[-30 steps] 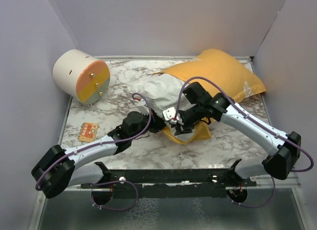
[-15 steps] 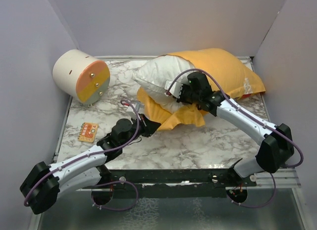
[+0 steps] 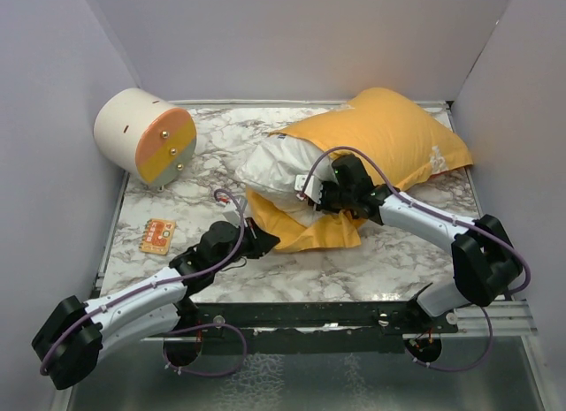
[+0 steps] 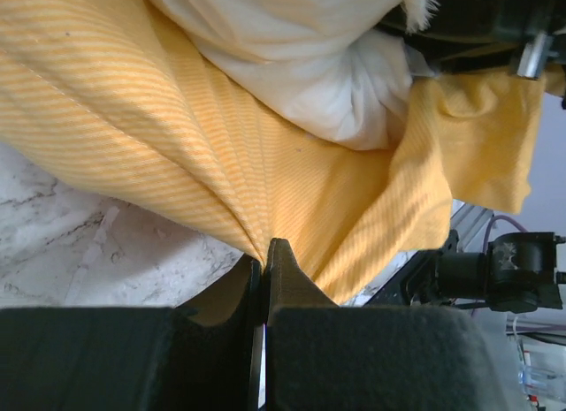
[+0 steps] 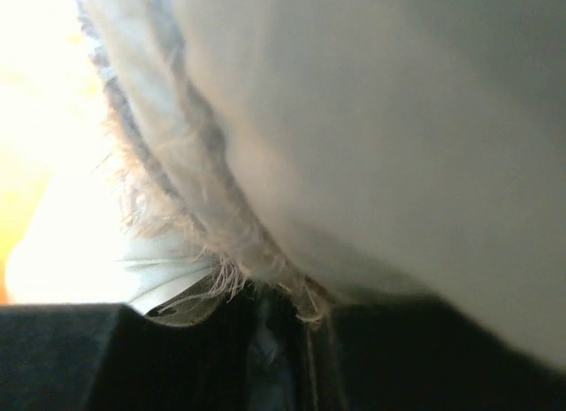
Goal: Put the pillow into the pillowcase
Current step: Stuff the pillow into the pillowcase.
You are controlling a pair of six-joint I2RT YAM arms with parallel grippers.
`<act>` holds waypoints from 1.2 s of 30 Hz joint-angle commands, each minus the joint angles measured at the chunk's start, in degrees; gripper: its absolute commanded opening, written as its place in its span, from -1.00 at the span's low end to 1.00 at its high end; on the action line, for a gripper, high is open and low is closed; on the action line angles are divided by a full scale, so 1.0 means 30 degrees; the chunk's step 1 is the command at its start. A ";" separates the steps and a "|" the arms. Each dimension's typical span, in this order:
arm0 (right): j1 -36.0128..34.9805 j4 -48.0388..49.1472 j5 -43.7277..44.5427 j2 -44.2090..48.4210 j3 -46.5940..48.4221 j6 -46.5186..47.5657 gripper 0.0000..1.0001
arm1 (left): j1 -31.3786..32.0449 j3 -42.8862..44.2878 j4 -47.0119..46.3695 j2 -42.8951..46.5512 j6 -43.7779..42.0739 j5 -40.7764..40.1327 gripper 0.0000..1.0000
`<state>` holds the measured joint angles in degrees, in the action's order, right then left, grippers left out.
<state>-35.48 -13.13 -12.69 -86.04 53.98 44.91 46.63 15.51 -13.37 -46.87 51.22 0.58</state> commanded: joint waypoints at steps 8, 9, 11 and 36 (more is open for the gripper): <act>0.1662 -0.3554 -0.2702 -0.1213 -0.2290 -0.1096 -0.56 | 0.0247 0.0187 0.0732 -0.1408 0.0740 0.2822 -1.00; 0.1662 -0.3490 -0.2310 -0.1244 -0.2399 -0.0996 -0.55 | 0.0232 0.0100 0.0174 -0.1256 0.0724 0.3004 -1.00; 0.1662 -0.3420 -0.1901 -0.1149 -0.2547 -0.0778 -0.53 | 0.0225 0.0014 -0.0899 -0.0694 0.0528 0.3428 -1.00; 0.4570 -1.7182 -1.7350 0.3047 0.5369 0.9134 -0.06 | 0.0639 0.3254 -0.6983 -0.5193 -0.0906 0.6618 -1.00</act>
<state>-23.79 -47.33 -46.68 -78.17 61.43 62.57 47.92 21.37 -26.33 -60.47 50.41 14.96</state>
